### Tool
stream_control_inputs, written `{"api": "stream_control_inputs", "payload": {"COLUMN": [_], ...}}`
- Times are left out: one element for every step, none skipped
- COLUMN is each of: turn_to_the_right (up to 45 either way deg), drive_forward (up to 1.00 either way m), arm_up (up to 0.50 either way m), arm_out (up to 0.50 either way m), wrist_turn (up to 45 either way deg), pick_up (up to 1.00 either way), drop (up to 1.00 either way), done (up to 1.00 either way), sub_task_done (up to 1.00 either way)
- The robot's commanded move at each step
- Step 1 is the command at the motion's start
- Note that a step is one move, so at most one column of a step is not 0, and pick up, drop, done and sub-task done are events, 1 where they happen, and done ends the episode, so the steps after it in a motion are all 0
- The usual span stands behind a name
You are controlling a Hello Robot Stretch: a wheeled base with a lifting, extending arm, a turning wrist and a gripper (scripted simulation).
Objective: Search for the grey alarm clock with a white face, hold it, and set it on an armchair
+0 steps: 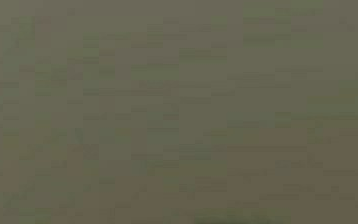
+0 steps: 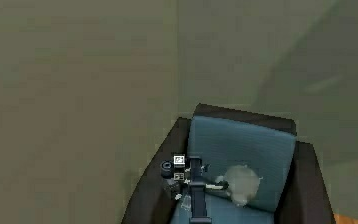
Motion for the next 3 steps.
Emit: {"api": "stream_control_inputs", "payload": {"turn_to_the_right": [0.0,0.0,0.0], "drive_forward": [0.00,0.00,0.00], "arm_up": [-0.14,-0.32,0.00], "arm_out": [0.00,0.00,0.00], "wrist_turn": [0.0,0.0,0.0], "pick_up": [0.00,0.00,0.00], "drop": [0.00,0.00,1.00], "done": [0.00,0.00,0.00], "sub_task_done": [0.00,0.00,0.00]}}
